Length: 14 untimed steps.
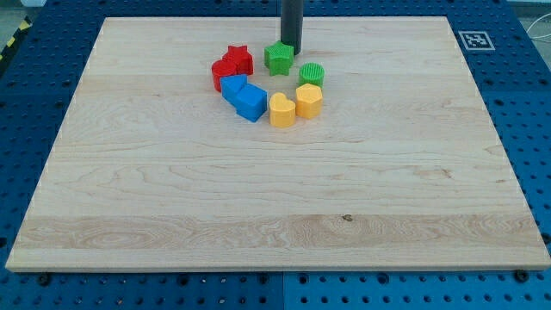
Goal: Nudge the red star towards the right
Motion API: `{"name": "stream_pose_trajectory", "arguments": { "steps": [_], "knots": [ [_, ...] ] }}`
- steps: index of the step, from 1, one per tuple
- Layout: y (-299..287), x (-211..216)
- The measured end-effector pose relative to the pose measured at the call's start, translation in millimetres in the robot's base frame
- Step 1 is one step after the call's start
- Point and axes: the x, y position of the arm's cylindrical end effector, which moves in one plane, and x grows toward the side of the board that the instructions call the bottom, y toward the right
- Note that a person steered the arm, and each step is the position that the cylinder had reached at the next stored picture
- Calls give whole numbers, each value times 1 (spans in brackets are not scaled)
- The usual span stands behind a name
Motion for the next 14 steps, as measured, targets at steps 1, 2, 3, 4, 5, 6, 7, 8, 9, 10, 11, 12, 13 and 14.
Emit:
{"name": "stream_pose_trajectory", "arguments": {
  "steps": [1,2,3,4,5,6,7,8,9,10,11,12,13,14],
  "knots": [
    [0,7],
    [0,8],
    [12,-11],
    [48,-16],
    [74,-13],
    [87,-10],
    [89,-10],
    [87,-10],
    [53,-24],
    [-6,-31],
    [-68,-41],
    [-122,-59],
    [-165,-59],
    [-172,-48]
  ]
}}
